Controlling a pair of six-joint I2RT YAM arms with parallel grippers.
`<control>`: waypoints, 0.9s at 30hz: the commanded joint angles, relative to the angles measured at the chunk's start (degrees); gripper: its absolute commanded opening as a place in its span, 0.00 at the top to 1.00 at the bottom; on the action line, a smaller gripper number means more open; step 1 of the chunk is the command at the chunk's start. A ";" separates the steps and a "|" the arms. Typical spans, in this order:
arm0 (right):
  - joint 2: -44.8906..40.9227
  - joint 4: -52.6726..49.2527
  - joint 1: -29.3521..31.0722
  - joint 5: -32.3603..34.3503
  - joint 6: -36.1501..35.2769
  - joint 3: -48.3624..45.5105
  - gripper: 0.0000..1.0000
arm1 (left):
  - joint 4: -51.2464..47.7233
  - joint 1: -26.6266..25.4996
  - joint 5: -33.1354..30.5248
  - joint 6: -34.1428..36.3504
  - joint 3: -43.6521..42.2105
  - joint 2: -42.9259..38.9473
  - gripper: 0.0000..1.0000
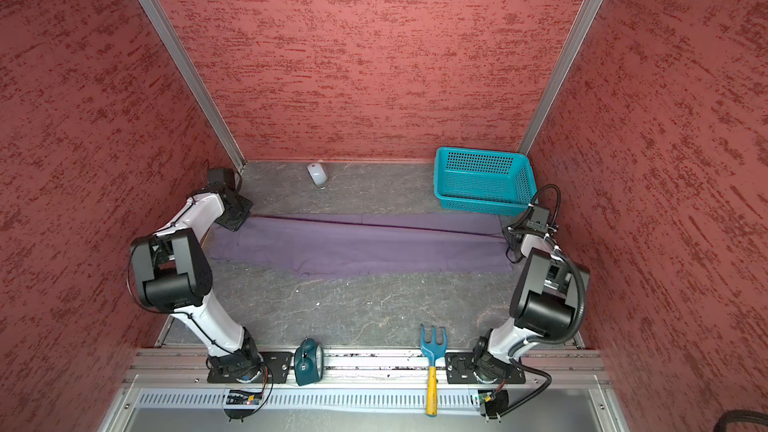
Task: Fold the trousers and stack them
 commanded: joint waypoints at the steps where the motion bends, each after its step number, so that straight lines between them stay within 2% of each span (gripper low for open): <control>1: 3.68 5.19 0.06 2.24 0.73 2.95 1.00 | 2.95 0.24 -3.15 0.52 3.06 2.56 1.00; 2: 5.23 6.03 0.07 1.29 0.97 3.51 0.99 | 2.99 0.26 -2.81 0.55 3.71 3.49 1.00; 4: 8.04 7.65 0.08 -0.76 1.64 4.60 0.88 | 3.18 0.18 -2.31 0.72 4.61 4.95 0.96; 7: 11.73 9.40 0.03 -3.81 2.34 6.89 0.65 | 3.30 0.26 -1.71 0.98 6.26 7.01 0.81; 9: 13.51 10.69 0.08 -5.99 2.96 8.51 0.55 | 3.48 0.26 -0.89 1.69 7.93 8.41 0.70; 10: 14.37 10.82 0.06 -6.71 3.67 9.49 0.52 | 3.29 0.30 -0.74 1.87 9.23 9.30 0.68; 16: 15.99 15.85 -0.28 -11.89 8.92 11.34 0.41 | 0.19 0.76 -0.15 2.40 17.51 13.79 0.65; 20: 13.98 17.34 -0.42 -15.07 10.42 10.05 0.39 | -0.13 1.19 0.72 2.36 19.43 13.44 0.63; 25: 6.12 12.70 -0.39 -13.51 4.61 6.84 0.38 | 0.93 2.36 5.67 3.45 19.36 11.21 0.59; 27: 2.39 9.74 -0.43 -11.98 1.62 5.07 0.38 | 0.28 2.78 7.46 3.58 19.15 10.08 0.66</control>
